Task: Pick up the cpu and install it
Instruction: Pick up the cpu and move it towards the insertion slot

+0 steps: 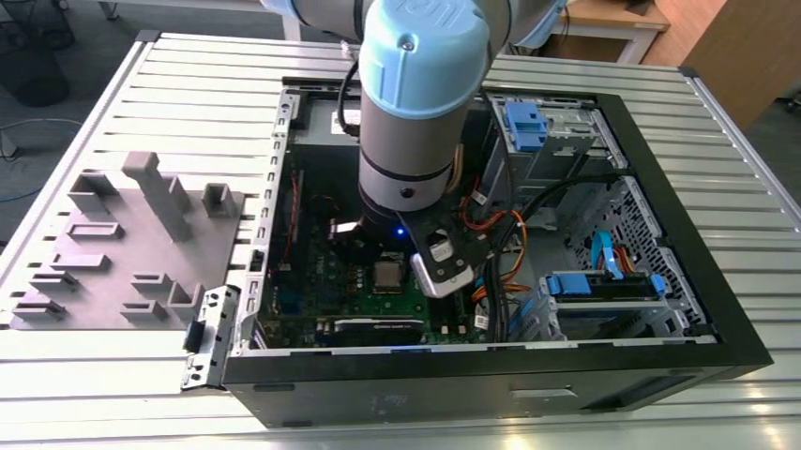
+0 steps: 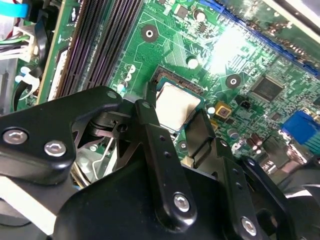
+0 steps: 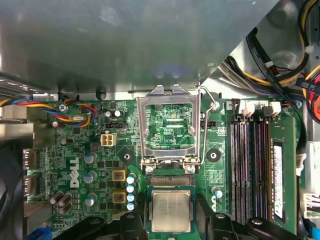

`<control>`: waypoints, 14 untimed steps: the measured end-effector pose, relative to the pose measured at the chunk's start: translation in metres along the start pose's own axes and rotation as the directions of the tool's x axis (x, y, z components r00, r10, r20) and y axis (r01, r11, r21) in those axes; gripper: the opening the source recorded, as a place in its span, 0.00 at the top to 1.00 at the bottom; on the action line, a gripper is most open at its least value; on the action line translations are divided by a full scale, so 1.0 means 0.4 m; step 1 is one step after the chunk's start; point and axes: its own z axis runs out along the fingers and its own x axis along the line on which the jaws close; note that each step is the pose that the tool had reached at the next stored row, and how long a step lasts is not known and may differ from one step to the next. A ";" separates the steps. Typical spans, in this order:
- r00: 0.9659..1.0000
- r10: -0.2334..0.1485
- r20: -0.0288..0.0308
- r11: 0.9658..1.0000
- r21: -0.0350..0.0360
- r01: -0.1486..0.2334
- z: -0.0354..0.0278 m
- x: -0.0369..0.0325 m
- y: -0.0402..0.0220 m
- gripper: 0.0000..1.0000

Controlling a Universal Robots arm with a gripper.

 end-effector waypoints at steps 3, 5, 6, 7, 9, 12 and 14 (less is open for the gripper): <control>1.000 0.000 0.000 1.000 0.000 0.000 0.011 0.000 0.000 0.53; 1.000 0.000 0.000 1.000 0.000 0.000 0.015 0.000 -0.001 0.53; 1.000 0.000 0.000 1.000 0.000 0.000 0.015 0.000 -0.001 0.53; 1.000 0.000 0.000 1.000 0.000 0.000 0.015 0.000 -0.001 0.53; 1.000 0.000 0.000 1.000 0.000 0.000 0.017 0.000 -0.001 0.53; 1.000 0.000 0.000 1.000 0.000 0.000 0.019 -0.002 -0.001 0.53; 1.000 0.000 0.000 1.000 0.000 0.000 0.019 -0.002 -0.001 0.53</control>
